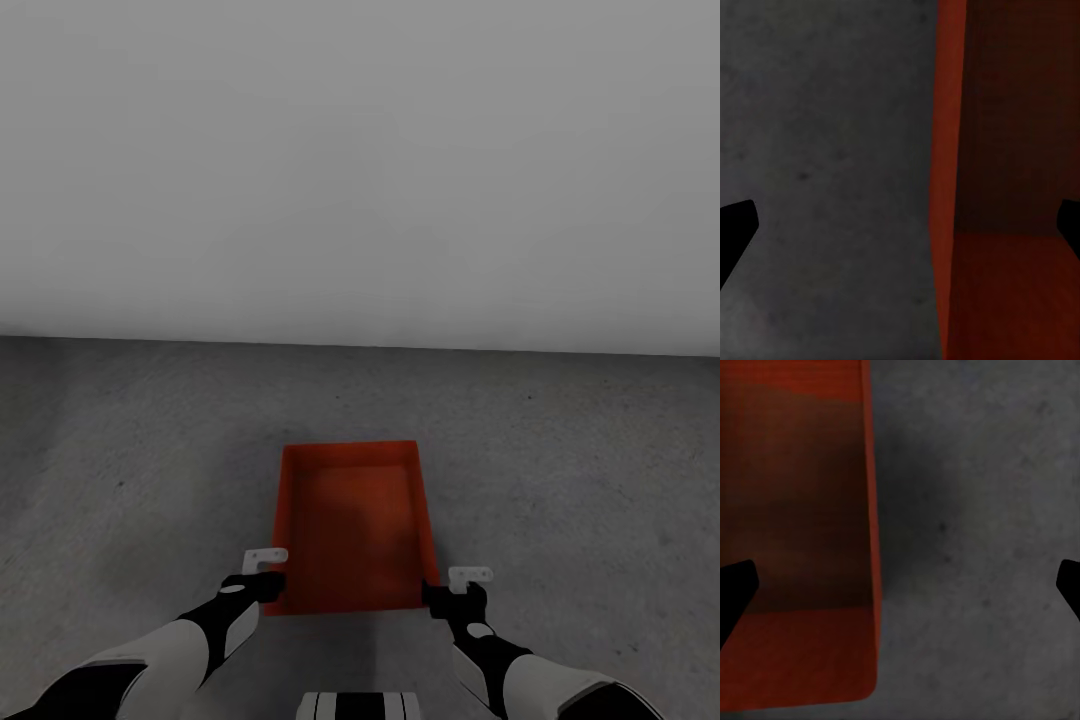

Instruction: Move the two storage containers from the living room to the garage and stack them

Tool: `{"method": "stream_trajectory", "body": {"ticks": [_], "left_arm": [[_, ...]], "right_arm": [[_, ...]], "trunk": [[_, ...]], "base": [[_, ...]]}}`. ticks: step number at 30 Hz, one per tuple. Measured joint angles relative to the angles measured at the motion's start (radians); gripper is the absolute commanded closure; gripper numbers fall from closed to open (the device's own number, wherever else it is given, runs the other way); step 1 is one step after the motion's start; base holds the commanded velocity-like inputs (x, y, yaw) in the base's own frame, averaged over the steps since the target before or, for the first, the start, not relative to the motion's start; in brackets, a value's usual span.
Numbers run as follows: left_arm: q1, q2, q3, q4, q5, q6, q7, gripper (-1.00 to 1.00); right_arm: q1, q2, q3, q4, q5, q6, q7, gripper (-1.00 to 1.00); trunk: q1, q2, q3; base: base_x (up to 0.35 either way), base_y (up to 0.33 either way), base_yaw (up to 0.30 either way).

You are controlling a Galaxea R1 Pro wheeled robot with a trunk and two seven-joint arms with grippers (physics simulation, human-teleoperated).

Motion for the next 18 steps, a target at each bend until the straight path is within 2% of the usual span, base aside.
{"method": "stream_trajectory", "body": {"ticks": [13, 18], "left_arm": [[0.000, 0.000, 0.000, 0.000, 0.000, 0.000, 0.000, -1.00], [0.000, 0.000, 0.000, 0.000, 0.000, 0.000, 0.000, -1.00]], "right_arm": [[0.000, 0.001, 0.000, 0.000, 0.000, 0.000, 0.000, -1.00], [0.000, 0.001, 0.000, 0.000, 0.000, 0.000, 0.000, -1.00]], "trunk": [[0.000, 0.000, 0.000], [-0.019, 0.035, 0.016]], "base": [[0.000, 0.000, 0.000], [0.000, 0.000, 0.000]]}}
